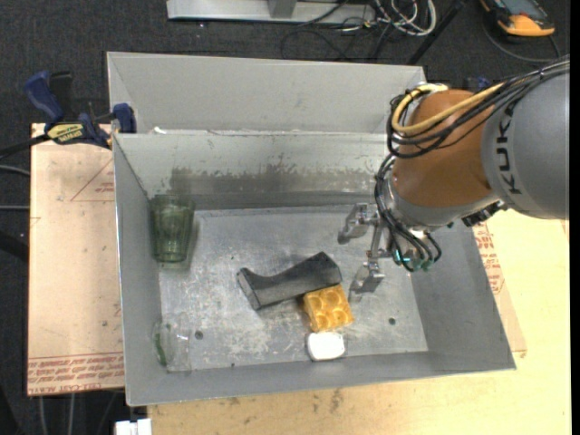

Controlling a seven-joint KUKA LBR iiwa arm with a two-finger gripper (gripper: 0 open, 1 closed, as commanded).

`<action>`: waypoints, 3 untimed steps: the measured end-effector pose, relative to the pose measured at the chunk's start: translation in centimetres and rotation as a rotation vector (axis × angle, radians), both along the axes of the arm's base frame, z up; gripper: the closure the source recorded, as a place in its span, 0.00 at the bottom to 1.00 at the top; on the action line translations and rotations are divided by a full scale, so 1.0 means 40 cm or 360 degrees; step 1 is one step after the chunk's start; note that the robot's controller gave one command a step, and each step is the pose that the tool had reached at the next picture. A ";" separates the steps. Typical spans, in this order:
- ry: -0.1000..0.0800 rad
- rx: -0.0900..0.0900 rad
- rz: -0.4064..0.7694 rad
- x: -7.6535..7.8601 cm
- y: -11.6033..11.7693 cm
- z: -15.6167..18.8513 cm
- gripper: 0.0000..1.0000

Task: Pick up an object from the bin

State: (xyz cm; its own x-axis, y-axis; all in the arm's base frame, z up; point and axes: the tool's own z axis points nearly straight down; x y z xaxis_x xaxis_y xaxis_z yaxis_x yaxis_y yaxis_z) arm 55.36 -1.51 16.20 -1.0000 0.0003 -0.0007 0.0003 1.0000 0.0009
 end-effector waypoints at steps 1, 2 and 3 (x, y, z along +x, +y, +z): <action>-0.0011 -0.0007 0.0066 0.068 0.141 -0.188 1.00; -0.0011 -0.0007 0.0066 0.068 0.141 -0.188 1.00; 0.0014 -0.0001 0.0069 0.064 0.142 -0.079 1.00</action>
Offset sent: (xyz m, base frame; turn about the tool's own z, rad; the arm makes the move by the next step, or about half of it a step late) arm 0.0000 0.0000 0.0000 0.0000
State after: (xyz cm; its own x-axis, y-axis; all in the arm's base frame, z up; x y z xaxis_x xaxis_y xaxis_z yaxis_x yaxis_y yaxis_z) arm 57.91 4.16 13.03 -0.9990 -0.0433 0.0081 -0.0433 0.9991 0.0008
